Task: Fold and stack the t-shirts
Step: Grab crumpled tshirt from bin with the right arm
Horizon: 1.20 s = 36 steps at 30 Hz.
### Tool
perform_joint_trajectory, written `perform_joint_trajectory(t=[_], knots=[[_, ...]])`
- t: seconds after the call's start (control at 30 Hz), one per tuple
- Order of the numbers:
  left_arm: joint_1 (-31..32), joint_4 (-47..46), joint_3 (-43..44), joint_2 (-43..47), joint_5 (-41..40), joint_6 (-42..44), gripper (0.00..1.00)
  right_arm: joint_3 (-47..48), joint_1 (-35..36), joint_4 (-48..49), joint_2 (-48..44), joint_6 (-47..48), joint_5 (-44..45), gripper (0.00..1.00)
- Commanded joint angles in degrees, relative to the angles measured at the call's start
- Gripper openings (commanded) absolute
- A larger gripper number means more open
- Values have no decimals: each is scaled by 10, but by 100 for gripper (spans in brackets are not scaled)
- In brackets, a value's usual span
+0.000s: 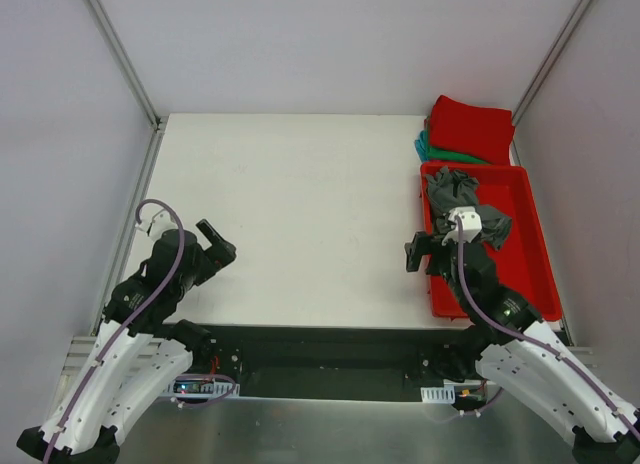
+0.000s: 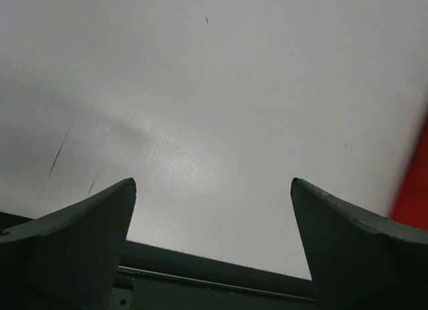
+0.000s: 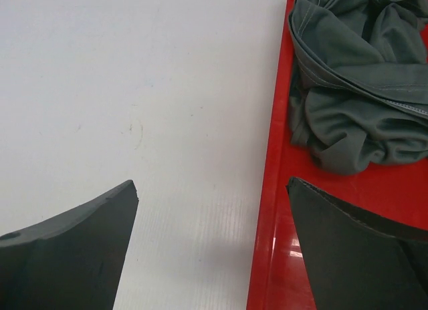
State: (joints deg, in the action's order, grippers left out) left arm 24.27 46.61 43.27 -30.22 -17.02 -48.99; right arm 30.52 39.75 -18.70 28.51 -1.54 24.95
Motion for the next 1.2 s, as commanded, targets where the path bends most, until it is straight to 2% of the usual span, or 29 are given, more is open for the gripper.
perform_joint_trajectory(t=[0.0,0.13,0.2,0.33,0.47,0.53,0.63,0.77,0.97,1.17], knots=[[-4,7,5,12,-21,-8,99,8,2,21,-3,7,-20,96],[-3,8,-3,7,-25,-13,99,-10,1,44,-28,6,-9,96],[-4,-11,-9,8,-1,0,99,-19,1,42,-35,11,5,96],[-4,-70,-38,24,44,24,99,15,2,-12,-24,16,18,96],[-4,-134,-82,52,73,43,99,64,-31,-76,26,-59,107,96],[-4,-183,-117,62,100,52,99,88,-94,-105,54,-80,61,96],[-4,-202,-133,59,104,58,99,109,-199,-107,100,-102,-43,96],[-4,-203,-132,37,102,64,99,140,-304,-91,185,-100,-72,96],[-3,-206,-137,7,112,65,99,177,-387,-59,347,-121,-112,96],[-4,-209,-141,2,110,67,99,230,-429,-20,518,-134,-157,96]])
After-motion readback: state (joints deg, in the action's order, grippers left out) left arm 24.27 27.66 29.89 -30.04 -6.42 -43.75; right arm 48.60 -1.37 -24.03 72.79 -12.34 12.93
